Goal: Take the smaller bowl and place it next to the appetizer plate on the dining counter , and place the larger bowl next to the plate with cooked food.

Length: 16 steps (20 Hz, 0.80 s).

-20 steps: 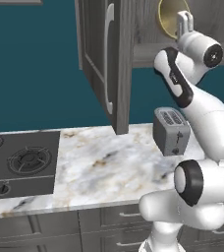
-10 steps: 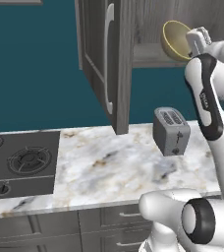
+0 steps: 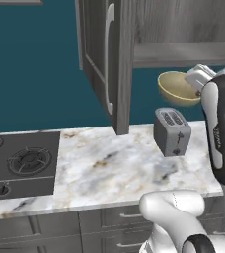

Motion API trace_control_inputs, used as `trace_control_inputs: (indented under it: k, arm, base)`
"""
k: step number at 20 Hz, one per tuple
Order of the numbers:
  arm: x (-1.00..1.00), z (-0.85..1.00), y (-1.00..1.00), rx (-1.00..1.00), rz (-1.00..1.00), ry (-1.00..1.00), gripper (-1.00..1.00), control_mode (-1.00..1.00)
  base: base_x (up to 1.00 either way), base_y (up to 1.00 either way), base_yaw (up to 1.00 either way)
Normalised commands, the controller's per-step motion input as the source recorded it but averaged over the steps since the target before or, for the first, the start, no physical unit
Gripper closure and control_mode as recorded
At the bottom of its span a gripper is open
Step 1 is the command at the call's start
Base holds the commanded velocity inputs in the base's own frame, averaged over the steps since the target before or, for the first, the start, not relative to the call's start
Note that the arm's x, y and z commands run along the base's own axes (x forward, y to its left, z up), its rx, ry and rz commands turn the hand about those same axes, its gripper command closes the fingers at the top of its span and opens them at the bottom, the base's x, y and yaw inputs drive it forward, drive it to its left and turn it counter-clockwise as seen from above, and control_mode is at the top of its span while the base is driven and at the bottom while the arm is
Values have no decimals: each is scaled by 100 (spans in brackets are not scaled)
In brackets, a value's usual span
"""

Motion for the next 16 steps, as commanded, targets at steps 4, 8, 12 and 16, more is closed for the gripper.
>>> trace_control_inputs:
  k: [4,8,12,16]
  arm:
    - [-73,-100,40,-38,16,45,100,-100]
    - [-17,-100,17,-24,11,5,100,-100]
    - [-1,-93,1,-2,5,-35,100,-100]
    - [-42,-33,0,6,3,-28,100,-100]
  base:
    - [0,0,0]
    - [0,0,0]
    - [0,0,0]
    - [0,0,0]
